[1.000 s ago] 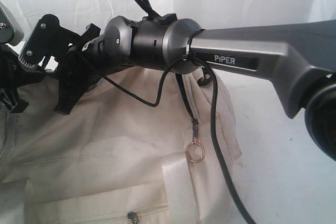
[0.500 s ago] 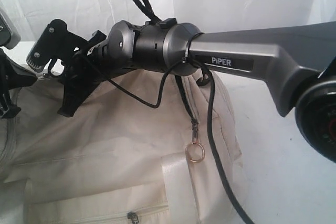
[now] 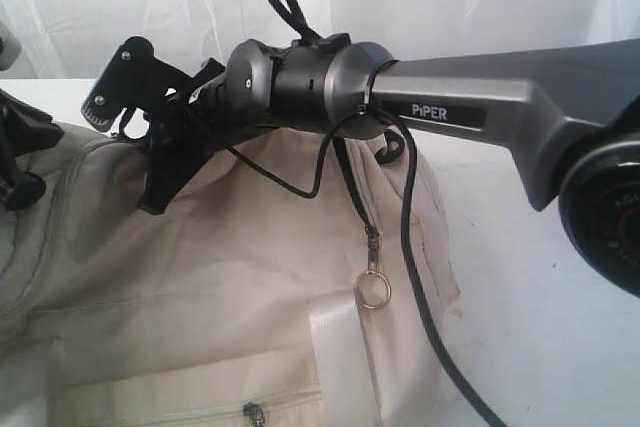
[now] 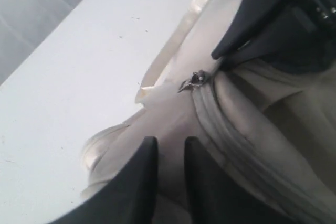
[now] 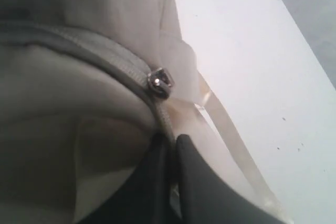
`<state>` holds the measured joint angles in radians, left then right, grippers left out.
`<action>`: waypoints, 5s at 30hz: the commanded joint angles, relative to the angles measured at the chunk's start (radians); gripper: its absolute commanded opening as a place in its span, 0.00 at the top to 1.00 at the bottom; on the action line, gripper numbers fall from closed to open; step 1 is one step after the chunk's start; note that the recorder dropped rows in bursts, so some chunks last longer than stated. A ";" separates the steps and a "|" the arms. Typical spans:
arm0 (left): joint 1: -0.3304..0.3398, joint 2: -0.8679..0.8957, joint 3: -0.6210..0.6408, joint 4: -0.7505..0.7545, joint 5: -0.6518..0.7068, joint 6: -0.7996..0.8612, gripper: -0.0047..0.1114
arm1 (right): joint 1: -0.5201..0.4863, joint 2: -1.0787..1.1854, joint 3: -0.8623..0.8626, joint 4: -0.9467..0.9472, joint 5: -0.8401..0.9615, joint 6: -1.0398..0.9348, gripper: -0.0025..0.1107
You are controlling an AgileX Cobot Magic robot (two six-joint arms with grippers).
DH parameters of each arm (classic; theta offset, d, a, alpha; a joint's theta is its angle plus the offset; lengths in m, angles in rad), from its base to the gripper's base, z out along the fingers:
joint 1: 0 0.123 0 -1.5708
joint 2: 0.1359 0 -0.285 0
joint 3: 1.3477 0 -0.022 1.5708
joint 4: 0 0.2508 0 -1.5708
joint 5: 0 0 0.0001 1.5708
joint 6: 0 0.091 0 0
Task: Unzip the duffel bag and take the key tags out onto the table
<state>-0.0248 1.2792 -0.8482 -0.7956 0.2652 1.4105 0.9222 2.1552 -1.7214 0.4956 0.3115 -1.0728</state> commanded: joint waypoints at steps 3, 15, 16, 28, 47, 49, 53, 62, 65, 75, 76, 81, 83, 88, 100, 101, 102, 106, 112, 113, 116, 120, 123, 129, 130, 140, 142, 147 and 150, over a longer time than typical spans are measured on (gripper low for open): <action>0.003 -0.010 -0.001 -0.186 -0.099 0.028 0.53 | -0.022 -0.003 0.007 -0.022 -0.018 0.006 0.98; 0.003 -0.007 -0.003 -0.423 -0.219 0.028 0.60 | 0.050 -0.060 0.007 -0.026 0.053 -0.003 0.98; 0.003 -0.003 -0.003 -0.423 -0.229 0.028 0.63 | 0.054 -0.060 0.007 -0.026 0.072 -0.003 0.98; 0.003 0.081 -0.003 -0.423 -0.085 -0.079 0.68 | 0.054 -0.079 0.007 -0.078 0.255 -0.003 0.98; 0.003 0.093 -0.001 0.190 0.221 -0.290 0.60 | 0.024 -0.082 0.007 -0.084 0.221 0.047 0.69; 0.003 0.093 -0.001 0.190 0.225 -0.292 0.60 | 0.022 -0.082 0.007 -0.081 0.200 0.050 0.54; 0.003 0.093 -0.001 0.190 0.238 -0.293 0.60 | 0.023 -0.075 0.007 0.011 0.120 0.057 0.41; 0.003 0.093 -0.001 0.195 0.227 -0.293 0.60 | 0.037 -0.044 0.007 0.177 0.190 -0.117 0.41; 0.003 0.093 -0.001 0.205 0.227 -0.290 0.60 | 0.043 -0.018 0.007 0.177 0.171 -0.172 0.41; 0.003 0.093 -0.001 0.214 0.228 -0.290 0.60 | 0.051 0.051 0.007 0.177 -0.041 -0.286 0.43; 0.003 0.093 -0.001 0.214 0.228 -0.290 0.60 | 0.055 0.052 0.007 0.177 -0.049 -0.298 0.43; 0.003 0.093 -0.001 0.214 0.224 -0.290 0.60 | 0.062 0.082 -0.003 0.182 -0.053 -0.322 0.49; 0.003 0.093 -0.001 0.214 0.224 -0.290 0.60 | 0.062 0.094 -0.014 0.184 -0.056 -0.320 0.55; 0.003 0.093 -0.001 0.214 0.222 -0.290 0.60 | 0.062 0.101 -0.026 0.184 -0.086 -0.317 0.84; 0.003 0.093 -0.001 0.204 0.169 -0.302 0.60 | 0.062 -0.001 -0.022 0.181 -0.158 -0.310 0.98; 0.003 0.091 -0.001 0.199 0.157 -0.317 0.60 | 0.059 -0.009 -0.022 0.181 -0.160 -0.310 0.98; 0.003 0.089 -0.001 0.199 0.147 -0.332 0.60 | 0.058 -0.017 -0.022 0.181 -0.160 -0.310 0.98; 0.003 0.056 -0.001 0.191 0.109 -0.341 0.60 | 0.044 -0.038 -0.022 0.181 -0.156 -0.310 0.98; 0.003 -0.007 -0.001 0.169 0.088 -0.341 0.60 | 0.042 -0.052 -0.022 0.181 -0.153 -0.286 0.98; 0.003 -0.017 -0.001 0.169 0.109 -0.338 0.60 | 0.042 -0.054 -0.022 0.181 -0.153 -0.284 0.98; 0.003 -0.029 -0.001 0.169 0.164 -0.336 0.60 | 0.042 -0.057 -0.022 0.181 -0.155 -0.284 0.98; 0.003 -0.070 -0.001 0.048 0.194 -0.173 0.60 | 0.042 -0.059 -0.022 0.181 -0.155 -0.284 0.98; 0.003 -0.091 -0.001 -0.061 0.183 -0.031 0.60 | 0.042 -0.059 -0.022 0.181 -0.155 -0.284 0.98; 0.003 -0.096 -0.001 -0.059 0.125 0.012 0.60 | 0.042 -0.059 -0.022 0.181 -0.169 -0.284 0.98; 0.003 -0.096 -0.001 -0.059 0.095 0.012 0.60 | 0.042 -0.059 -0.022 0.181 -0.169 -0.284 0.98; 0.003 -0.091 -0.001 0.024 -0.015 0.037 0.60 | 0.042 -0.059 -0.022 0.181 -0.169 -0.284 0.98; 0.003 -0.091 -0.001 0.040 0.028 0.037 0.60 | 0.042 -0.059 -0.022 0.181 -0.169 -0.284 0.98; 0.003 -0.091 -0.001 0.080 0.033 0.083 0.60 | 0.042 -0.059 -0.022 0.181 -0.169 -0.284 0.98; 0.003 -0.091 -0.001 0.081 0.059 0.157 0.60 | 0.042 -0.059 -0.022 0.181 -0.169 -0.284 0.98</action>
<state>-0.0248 1.1939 -0.8518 -0.7115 0.2898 1.5074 0.9715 2.1301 -1.7395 0.6732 0.1898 -1.3617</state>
